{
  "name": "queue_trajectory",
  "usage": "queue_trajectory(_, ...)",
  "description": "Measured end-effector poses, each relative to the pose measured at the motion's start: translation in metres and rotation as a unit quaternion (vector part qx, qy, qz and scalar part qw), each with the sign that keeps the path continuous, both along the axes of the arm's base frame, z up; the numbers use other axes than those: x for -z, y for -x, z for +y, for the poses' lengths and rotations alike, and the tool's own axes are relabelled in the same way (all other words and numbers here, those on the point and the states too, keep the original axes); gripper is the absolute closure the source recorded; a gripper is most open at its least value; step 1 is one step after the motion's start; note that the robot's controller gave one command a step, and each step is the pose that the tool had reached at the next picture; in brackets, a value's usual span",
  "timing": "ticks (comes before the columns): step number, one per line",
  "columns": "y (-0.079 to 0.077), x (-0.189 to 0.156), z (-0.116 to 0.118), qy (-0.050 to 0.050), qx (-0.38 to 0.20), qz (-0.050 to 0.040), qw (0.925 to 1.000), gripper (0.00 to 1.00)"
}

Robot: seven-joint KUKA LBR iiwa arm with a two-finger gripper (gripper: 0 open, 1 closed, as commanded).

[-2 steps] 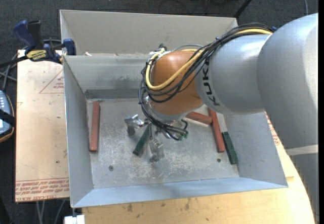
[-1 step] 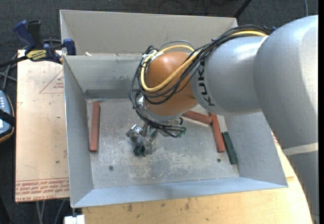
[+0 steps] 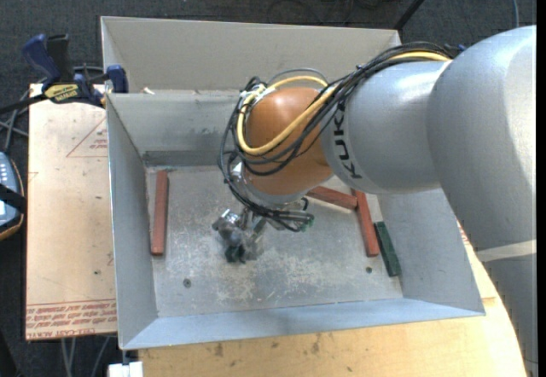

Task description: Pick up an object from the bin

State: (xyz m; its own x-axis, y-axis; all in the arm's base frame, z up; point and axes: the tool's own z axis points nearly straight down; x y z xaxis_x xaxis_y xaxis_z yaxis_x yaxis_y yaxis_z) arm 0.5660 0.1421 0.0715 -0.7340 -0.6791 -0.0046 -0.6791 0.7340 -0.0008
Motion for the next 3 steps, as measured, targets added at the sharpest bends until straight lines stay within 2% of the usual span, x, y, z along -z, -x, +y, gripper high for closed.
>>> queue_trajectory(3, 0.0, -0.019, 0.001, 0.0, 0.0, 0.0004, 1.0, 1.0)
